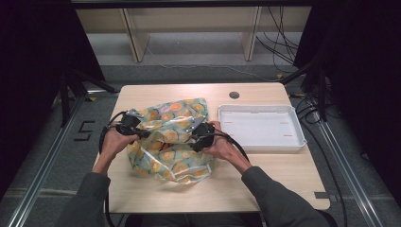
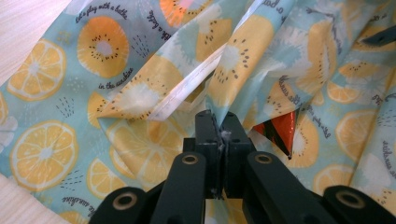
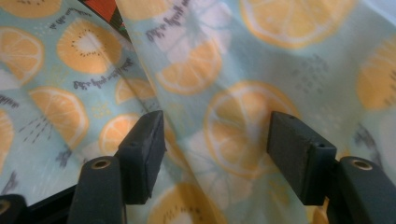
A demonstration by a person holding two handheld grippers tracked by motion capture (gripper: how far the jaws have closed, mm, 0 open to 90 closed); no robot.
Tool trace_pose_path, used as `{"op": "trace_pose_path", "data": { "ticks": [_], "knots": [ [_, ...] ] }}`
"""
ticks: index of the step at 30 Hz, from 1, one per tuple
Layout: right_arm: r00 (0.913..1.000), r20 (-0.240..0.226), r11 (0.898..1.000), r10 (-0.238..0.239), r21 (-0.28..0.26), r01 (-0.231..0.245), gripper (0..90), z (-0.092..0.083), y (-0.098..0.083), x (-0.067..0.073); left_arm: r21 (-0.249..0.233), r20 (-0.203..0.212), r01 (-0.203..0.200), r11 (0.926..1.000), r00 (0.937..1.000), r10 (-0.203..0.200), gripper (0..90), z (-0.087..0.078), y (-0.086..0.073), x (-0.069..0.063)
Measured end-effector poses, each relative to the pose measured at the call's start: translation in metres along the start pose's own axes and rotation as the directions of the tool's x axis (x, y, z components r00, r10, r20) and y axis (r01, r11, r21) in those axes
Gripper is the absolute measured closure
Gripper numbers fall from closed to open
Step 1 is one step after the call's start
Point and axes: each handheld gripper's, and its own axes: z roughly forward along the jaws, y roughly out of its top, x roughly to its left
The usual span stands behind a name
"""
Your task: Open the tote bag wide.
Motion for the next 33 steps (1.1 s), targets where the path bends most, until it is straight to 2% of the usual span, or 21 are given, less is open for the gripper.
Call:
{"op": "trace_pose_path", "data": {
  "ticks": [1,3,5,7,8,9,14,16,17,18,20,21,23,24,26,27,28,29,30,32,33],
  "knots": [
    [1.0,-0.003,1.0,-0.004,0.004,0.004,39.6,0.002,0.0,0.001,-0.006,0.002,0.003,1.0,1.0,-0.003,87.9,0.001,0.0,-0.001],
    [0.9996,0.019,1.0,-0.02,0.023,0.019,48.9,0.007,0.001,0.004,-0.009,-0.001,0.0,1.0,1.0,0.0,87.8,0.001,-0.001,-0.002],
    [0.9996,0.029,0.999,-0.006,0.039,0.005,65.7,0.009,0.001,0.005,-0.01,0.003,0.0,1.0,1.0,0.0,87.8,0.001,-0.001,-0.002],
    [0.9985,0.042,0.999,-0.035,0.035,0.034,81.2,0.01,0.001,0.002,-0.007,0.005,-0.006,1.0,1.0,0.006,87.8,0.001,-0.001,-0.002],
    [0.9982,0.04,0.999,-0.045,0.03,0.044,87.5,0.01,0.0,-0.001,-0.009,0.006,-0.002,1.0,1.0,0.002,87.7,0.002,-0.002,-0.003],
    [0.9988,0.034,0.999,-0.035,0.027,0.034,90.0,0.009,0.0,-0.002,-0.001,0.008,-0.002,1.0,1.0,0.002,87.6,0.001,-0.002,-0.003],
    [0.9997,0.015,1.0,-0.019,0.025,0.019,90.0,0.005,-0.001,-0.003,-0.004,0.007,0.002,1.0,1.0,-0.002,87.3,0.0,-0.003,-0.002],
    [0.9998,0.016,1.0,-0.01,0.003,0.01,79.4,0.002,0.001,-0.001,-0.018,0.003,-0.001,0.9998,1.0,0.001,87.2,0.001,-0.003,-0.002],
    [0.9999,0.01,1.0,-0.014,-0.003,0.014,73.5,0.001,0.002,0.001,-0.013,0.01,0.013,0.9998,0.9999,-0.013,87.1,0.001,-0.003,-0.001],
    [0.9997,-0.006,1.0,0.025,0.006,-0.025,69.7,-0.001,0.005,0.005,-0.015,0.01,0.014,0.9998,0.9998,-0.014,87.1,0.001,-0.003,-0.002],
    [0.9997,-0.018,1.0,0.015,-0.012,-0.015,60.3,-0.002,0.009,0.01,-0.014,0.009,0.001,0.9999,1.0,-0.001,87.1,0.0,-0.003,-0.003],
    [0.9994,-0.026,1.0,0.024,-0.019,-0.025,56.9,-0.002,0.011,0.012,0.001,0.018,-0.007,1.0,0.9998,0.007,87.1,-0.001,-0.002,-0.003],
    [0.9996,-0.024,0.999,0.012,-0.042,-0.013,52.2,-0.001,0.015,0.015,-0.012,0.023,-0.003,0.9999,0.9997,0.003,87.2,-0.001,-0.001,-0.004],
    [0.9992,-0.035,0.999,0.02,-0.036,-0.022,49.7,-0.001,0.016,0.016,-0.016,0.023,0.003,0.9999,0.9997,-0.002,87.1,-0.001,-0.001,-0.005],
    [0.9997,-0.015,0.998,0.018,-0.06,-0.019,45.6,0.003,0.017,0.02,-0.014,0.032,-0.013,0.9998,0.9994,0.013,87.0,-0.002,0.0,-0.007],
    [0.9991,-0.035,0.999,0.026,-0.035,-0.027,43.3,0.002,0.019,0.02,-0.008,0.033,-0.019,0.9998,0.9993,0.019,87.0,-0.003,0.001,-0.008],
    [0.999,-0.03,0.999,0.033,-0.033,-0.034,41.2,0.004,0.019,0.022,-0.01,0.041,-0.019,0.9998,0.999,0.02,87.0,-0.003,0.002,-0.01],
    [0.9999,0.002,0.999,0.015,-0.04,-0.015,40.2,0.007,0.019,0.025,-0.017,0.051,-0.023,0.9996,0.9984,0.024,87.0,-0.002,0.003,-0.011],
    [0.9999,0.005,0.999,0.01,-0.039,-0.01,39.9,0.009,0.019,0.026,-0.022,0.053,-0.014,0.9997,0.9985,0.015,87.0,-0.001,0.004,-0.014],
    [0.9999,0.006,0.999,0.014,-0.043,-0.013,39.7,0.011,0.019,0.029,-0.013,0.068,-0.043,0.999,0.9967,0.043,86.9,-0.001,0.006,-0.017],
    [0.9998,0.012,0.999,0.018,-0.042,-0.018,38.9,0.011,0.019,0.03,-0.012,0.078,-0.044,0.999,0.9959,0.045,86.8,-0.001,0.007,-0.02]
  ]
}}
